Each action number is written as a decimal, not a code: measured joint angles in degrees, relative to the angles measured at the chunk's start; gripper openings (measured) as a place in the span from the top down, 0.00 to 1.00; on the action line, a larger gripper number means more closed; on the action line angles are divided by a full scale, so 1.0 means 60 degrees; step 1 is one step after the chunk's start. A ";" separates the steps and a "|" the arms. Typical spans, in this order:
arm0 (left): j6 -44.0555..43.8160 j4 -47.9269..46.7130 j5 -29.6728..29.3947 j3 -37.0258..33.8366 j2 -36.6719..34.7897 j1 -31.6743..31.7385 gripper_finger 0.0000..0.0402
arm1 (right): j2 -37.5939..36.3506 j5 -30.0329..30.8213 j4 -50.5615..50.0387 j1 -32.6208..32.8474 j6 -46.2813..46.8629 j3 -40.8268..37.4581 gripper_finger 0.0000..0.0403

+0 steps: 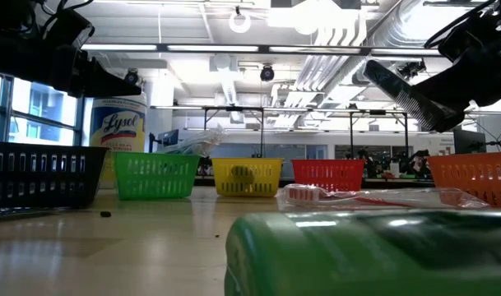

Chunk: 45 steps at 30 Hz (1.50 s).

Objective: Pick & Place Travel size toiletries
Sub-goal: Put the black comb into the red bin

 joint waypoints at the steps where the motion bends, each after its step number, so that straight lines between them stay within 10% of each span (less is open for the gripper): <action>1: 0.0000 0.0000 0.0000 0.0002 -0.0002 0.0000 1.00 | 0.0027 0.0000 0.0003 0.0000 0.0000 0.0000 1.00; 22: 0.0007 0.0101 -0.0002 0.0002 -0.0002 -0.0002 1.00 | 0.0561 0.0461 0.0100 -0.0004 0.0058 0.0159 1.00; 45: 0.0007 0.0138 0.0000 0.0002 0.0000 -0.0002 1.00 | 0.4450 0.1002 -0.3045 -0.1377 0.0227 0.4551 1.00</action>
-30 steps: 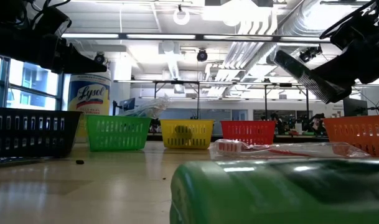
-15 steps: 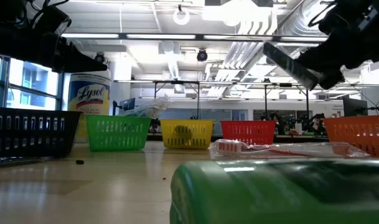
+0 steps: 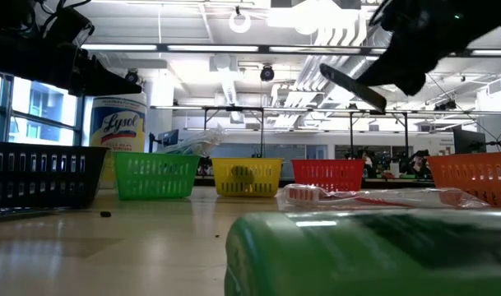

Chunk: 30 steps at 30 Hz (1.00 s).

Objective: Pick & Place Travel size toiletries
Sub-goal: Put the black comb into the red bin

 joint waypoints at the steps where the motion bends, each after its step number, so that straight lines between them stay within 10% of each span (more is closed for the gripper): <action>1: 0.0000 0.0000 0.0000 -0.0003 0.0002 -0.0002 1.00 | 0.0097 0.0000 -0.0279 -0.0122 0.0002 0.0209 1.00; 16: 0.0015 0.0000 0.0000 -0.0003 -0.0002 0.0001 1.00 | 0.1400 -0.1030 -0.2035 -0.1562 -0.0699 0.1776 1.00; 30: 0.0022 0.0000 0.0000 -0.0003 0.0002 0.0000 1.00 | 0.2475 -0.2042 -0.4239 -0.2904 -0.4633 0.3348 1.00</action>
